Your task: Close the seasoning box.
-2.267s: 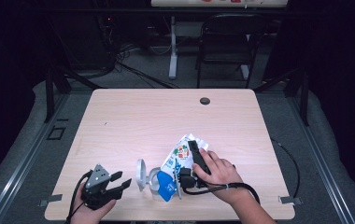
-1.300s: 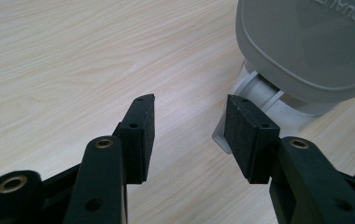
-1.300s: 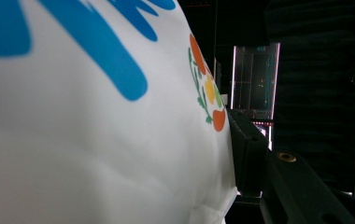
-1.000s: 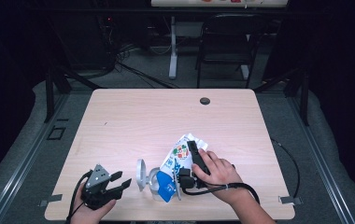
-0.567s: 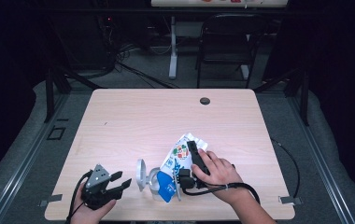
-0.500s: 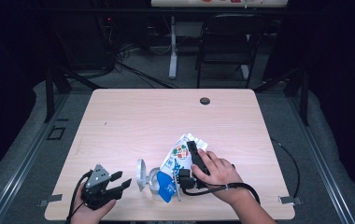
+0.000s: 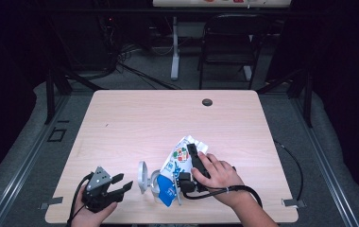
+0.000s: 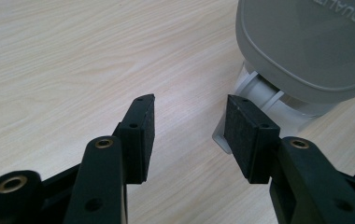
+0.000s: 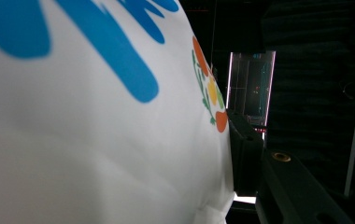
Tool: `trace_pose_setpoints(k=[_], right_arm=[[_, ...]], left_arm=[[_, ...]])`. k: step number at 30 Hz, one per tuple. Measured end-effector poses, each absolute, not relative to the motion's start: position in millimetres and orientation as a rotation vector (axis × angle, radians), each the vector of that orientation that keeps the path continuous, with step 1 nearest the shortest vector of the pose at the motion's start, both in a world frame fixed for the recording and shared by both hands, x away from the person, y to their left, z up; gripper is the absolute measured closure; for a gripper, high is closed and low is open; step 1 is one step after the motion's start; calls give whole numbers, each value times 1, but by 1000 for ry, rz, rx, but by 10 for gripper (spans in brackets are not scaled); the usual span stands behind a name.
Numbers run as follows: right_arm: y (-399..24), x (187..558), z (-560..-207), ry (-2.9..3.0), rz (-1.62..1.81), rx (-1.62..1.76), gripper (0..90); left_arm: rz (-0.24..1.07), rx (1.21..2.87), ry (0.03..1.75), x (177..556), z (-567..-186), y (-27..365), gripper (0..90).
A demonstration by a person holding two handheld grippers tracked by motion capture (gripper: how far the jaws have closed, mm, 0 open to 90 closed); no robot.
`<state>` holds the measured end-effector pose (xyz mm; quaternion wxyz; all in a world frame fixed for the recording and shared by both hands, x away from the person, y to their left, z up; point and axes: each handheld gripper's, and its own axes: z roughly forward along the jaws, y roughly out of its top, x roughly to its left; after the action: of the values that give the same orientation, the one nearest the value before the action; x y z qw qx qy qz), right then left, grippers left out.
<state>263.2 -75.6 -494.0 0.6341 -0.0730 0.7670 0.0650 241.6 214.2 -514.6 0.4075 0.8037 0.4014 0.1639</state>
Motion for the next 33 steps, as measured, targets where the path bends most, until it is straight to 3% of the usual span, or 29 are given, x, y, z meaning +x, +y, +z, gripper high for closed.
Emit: trace_pose_setpoints(k=[33], right_arm=[[-78,262,-492,1745,135,-178,676]], left_arm=[[414,2030,1009,242,-515,214,540]])
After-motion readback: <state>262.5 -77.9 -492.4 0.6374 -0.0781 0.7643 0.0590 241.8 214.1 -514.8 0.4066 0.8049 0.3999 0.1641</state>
